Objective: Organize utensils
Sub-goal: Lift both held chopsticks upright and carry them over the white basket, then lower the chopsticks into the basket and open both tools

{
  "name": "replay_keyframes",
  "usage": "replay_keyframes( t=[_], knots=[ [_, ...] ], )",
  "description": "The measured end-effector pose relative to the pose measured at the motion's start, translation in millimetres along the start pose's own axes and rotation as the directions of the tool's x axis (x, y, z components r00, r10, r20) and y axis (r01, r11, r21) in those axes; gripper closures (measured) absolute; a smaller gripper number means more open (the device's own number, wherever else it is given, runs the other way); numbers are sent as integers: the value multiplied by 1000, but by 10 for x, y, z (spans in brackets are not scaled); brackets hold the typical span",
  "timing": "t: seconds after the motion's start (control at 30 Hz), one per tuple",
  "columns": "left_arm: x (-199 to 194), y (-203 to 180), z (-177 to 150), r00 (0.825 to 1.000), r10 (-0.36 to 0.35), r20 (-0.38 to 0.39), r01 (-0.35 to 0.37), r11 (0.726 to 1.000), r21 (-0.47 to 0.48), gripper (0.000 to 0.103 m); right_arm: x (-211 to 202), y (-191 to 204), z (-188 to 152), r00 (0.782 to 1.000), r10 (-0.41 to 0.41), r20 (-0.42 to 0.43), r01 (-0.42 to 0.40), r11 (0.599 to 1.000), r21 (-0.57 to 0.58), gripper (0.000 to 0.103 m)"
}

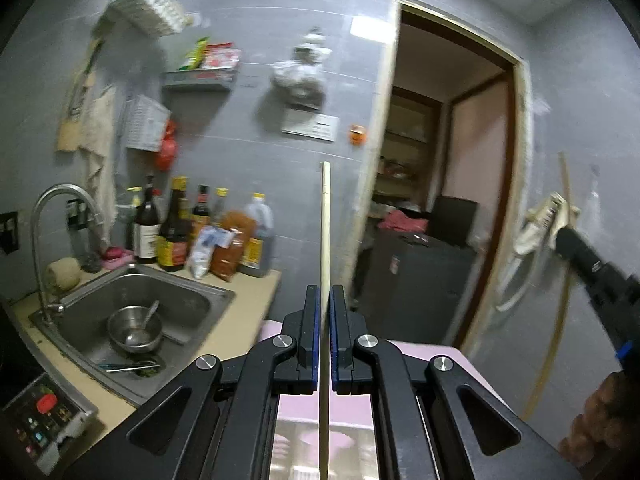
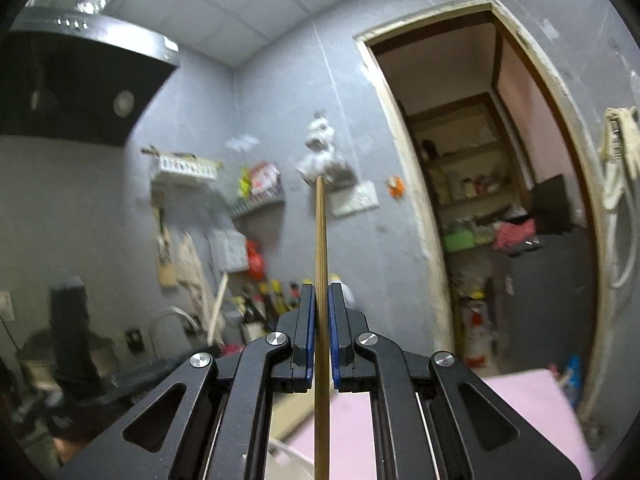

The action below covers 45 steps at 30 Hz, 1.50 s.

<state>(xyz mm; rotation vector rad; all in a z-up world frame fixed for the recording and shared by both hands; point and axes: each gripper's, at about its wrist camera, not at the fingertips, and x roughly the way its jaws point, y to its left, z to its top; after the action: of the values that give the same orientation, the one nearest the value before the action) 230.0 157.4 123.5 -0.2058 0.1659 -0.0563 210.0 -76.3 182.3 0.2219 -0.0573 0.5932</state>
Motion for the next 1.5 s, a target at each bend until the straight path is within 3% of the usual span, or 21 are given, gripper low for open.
replay_keyframes(
  t=[0.17,0.4,0.77,1.17,1.27,1.43,1.5],
  knots=[
    [140,310,-77,999,34,20,-33,998,-50,101,248,136,-91,999,29,37,-29,1000,1,99],
    [242,411,-305,998,63,20,-61,995,-74,101,387,184,-431,999,42,17,-41,998,-56,99],
    [192,331,-652,997,52,-57,-55,997,-57,101,404,208,-916,992,6,-127,-25,989,-149,99],
    [62,259,-773,985,5,-170,-21,995,-94,99,270,99,-1069,963,-29,-267,-4,992,-124,96],
    [12,209,-746,984,0,-177,-17,995,-96,95,225,71,-1038,960,-23,-278,-10,993,-116,84],
    [-82,95,-678,987,-11,-162,-5,995,-99,77,166,29,-938,966,-25,-257,-7,992,-125,80],
    [-123,52,-643,989,-14,-150,-1,995,-100,76,138,-5,-870,970,-26,-241,-2,993,-116,76]
  ],
)
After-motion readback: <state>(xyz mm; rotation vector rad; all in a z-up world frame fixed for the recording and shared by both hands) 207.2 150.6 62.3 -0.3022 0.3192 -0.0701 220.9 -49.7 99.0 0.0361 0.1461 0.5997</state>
